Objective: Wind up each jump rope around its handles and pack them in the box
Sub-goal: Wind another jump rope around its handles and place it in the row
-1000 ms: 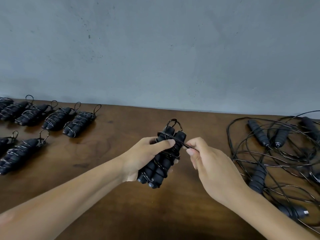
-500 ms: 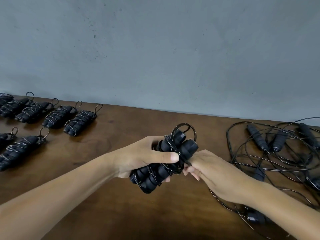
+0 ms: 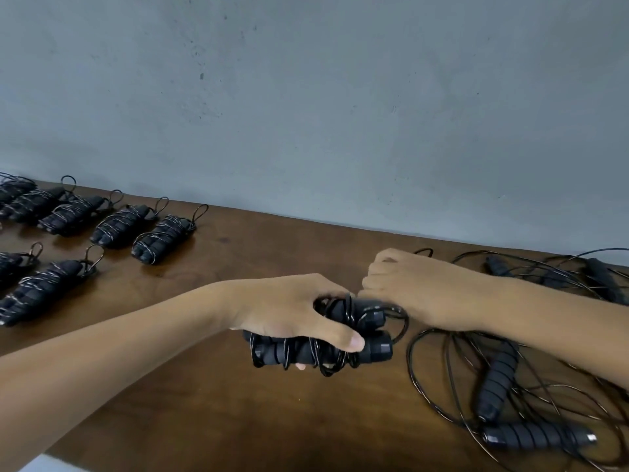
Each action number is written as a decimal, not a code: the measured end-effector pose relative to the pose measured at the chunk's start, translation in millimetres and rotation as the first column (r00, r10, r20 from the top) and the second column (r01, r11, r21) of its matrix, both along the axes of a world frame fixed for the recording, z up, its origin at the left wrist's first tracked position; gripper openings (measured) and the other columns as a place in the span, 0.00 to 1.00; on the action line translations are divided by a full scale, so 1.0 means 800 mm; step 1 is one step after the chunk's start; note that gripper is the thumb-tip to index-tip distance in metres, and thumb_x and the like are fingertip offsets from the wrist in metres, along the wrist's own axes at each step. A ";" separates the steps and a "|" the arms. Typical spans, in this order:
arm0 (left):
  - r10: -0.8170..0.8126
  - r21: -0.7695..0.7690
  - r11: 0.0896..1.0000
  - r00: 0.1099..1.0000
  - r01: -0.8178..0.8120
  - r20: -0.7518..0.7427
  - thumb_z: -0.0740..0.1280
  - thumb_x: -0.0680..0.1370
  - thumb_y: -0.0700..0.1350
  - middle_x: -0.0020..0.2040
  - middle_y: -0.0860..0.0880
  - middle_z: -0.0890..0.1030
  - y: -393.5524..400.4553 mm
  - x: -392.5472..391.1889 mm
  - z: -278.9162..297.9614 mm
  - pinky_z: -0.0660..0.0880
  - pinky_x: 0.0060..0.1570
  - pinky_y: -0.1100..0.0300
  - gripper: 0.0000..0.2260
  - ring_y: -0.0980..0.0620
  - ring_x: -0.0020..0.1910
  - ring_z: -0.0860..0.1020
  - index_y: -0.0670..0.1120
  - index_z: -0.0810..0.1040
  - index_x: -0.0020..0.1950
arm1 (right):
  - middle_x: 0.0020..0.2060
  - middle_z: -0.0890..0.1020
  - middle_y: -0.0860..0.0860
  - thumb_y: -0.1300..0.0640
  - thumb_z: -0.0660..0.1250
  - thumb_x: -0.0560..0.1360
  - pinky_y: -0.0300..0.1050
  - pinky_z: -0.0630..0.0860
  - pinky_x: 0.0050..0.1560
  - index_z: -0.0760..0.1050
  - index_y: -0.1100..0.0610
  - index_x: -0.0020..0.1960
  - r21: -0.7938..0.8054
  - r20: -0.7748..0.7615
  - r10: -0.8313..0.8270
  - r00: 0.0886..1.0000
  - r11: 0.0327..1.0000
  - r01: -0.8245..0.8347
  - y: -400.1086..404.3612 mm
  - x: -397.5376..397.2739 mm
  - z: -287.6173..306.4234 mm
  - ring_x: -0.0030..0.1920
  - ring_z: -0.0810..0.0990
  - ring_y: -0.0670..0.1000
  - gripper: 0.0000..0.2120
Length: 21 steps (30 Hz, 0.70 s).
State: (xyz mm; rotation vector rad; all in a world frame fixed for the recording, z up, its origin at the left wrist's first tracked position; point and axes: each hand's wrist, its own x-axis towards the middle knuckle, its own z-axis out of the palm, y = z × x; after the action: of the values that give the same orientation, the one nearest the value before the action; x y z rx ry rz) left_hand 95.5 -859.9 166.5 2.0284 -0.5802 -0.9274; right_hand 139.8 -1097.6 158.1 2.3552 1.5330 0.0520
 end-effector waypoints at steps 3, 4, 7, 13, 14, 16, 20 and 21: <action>-0.037 0.136 0.990 0.999 0.033 0.020 0.74 0.79 0.55 0.46 0.43 0.86 -0.004 -0.001 0.002 0.84 0.49 0.40 0.10 0.45 0.38 0.83 0.50 0.80 0.54 | 0.37 0.72 0.43 0.54 0.63 0.82 0.49 0.71 0.61 0.65 0.48 0.46 -0.029 0.043 0.054 0.998 0.998 -0.053 0.020 0.015 0.014 0.41 0.73 0.50 0.09; -0.038 0.180 0.983 0.999 0.033 0.025 0.74 0.78 0.56 0.46 0.43 0.87 -0.005 -0.001 0.002 0.84 0.49 0.40 0.11 0.45 0.38 0.83 0.50 0.80 0.53 | 0.38 0.73 0.43 0.53 0.61 0.83 0.47 0.70 0.61 0.67 0.48 0.46 -0.029 0.002 0.039 0.999 0.999 -0.039 0.025 0.013 0.021 0.42 0.74 0.51 0.07; -0.014 0.259 0.966 0.999 0.005 0.032 0.74 0.77 0.58 0.46 0.45 0.87 -0.005 -0.001 -0.001 0.85 0.46 0.46 0.12 0.46 0.37 0.84 0.51 0.80 0.52 | 0.42 0.73 0.41 0.54 0.58 0.84 0.44 0.68 0.59 0.70 0.50 0.50 -0.015 -0.040 0.008 0.999 1.000 -0.008 0.027 0.020 0.031 0.44 0.73 0.50 0.05; 0.122 0.286 0.951 0.992 -0.121 0.016 0.74 0.77 0.60 0.46 0.44 0.87 0.003 0.004 -0.012 0.86 0.46 0.48 0.13 0.46 0.35 0.84 0.54 0.80 0.54 | 0.50 0.74 0.42 0.57 0.53 0.85 0.43 0.66 0.53 0.70 0.48 0.61 0.009 -0.055 -0.115 0.992 0.993 0.116 0.033 -0.008 0.055 0.51 0.69 0.48 0.10; 0.142 0.278 0.950 0.990 -0.139 0.007 0.74 0.77 0.60 0.46 0.44 0.87 0.003 0.005 -0.014 0.86 0.46 0.47 0.12 0.46 0.35 0.84 0.55 0.80 0.54 | 0.52 0.76 0.44 0.58 0.51 0.85 0.43 0.67 0.53 0.70 0.49 0.62 0.023 -0.043 -0.123 0.991 0.992 0.124 0.035 -0.013 0.058 0.53 0.70 0.49 0.12; 0.191 0.252 0.950 0.982 -0.186 0.004 0.74 0.76 0.59 0.46 0.46 0.87 0.001 0.006 -0.019 0.86 0.47 0.45 0.12 0.42 0.38 0.85 0.55 0.79 0.54 | 0.51 0.77 0.46 0.60 0.47 0.82 0.45 0.68 0.54 0.71 0.51 0.61 0.071 -0.026 -0.138 0.990 0.988 0.139 0.036 -0.023 0.060 0.52 0.72 0.51 0.16; 0.261 0.173 0.950 0.965 -0.261 0.024 0.73 0.77 0.60 0.52 0.50 0.86 -0.004 0.008 -0.027 0.86 0.47 0.49 0.16 0.48 0.43 0.87 0.59 0.76 0.62 | 0.34 0.72 0.47 0.70 0.68 0.72 0.45 0.68 0.37 0.74 0.53 0.43 0.245 0.046 -0.158 0.986 0.959 0.142 0.034 -0.038 0.043 0.36 0.69 0.51 0.12; 0.270 0.163 0.947 0.961 -0.276 0.057 0.73 0.77 0.61 0.53 0.52 0.86 -0.005 0.009 -0.029 0.85 0.50 0.50 0.18 0.50 0.45 0.87 0.60 0.75 0.65 | 0.32 0.70 0.46 0.72 0.68 0.69 0.44 0.66 0.37 0.73 0.53 0.41 0.295 0.034 -0.174 0.984 0.943 0.156 0.035 -0.043 0.041 0.35 0.67 0.50 0.14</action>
State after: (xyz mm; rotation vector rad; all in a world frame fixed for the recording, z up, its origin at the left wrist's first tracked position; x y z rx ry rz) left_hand 102.7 -864.0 143.5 2.2120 -0.2339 -0.7978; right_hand 105.5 -1069.5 190.9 2.6751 1.3730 0.3274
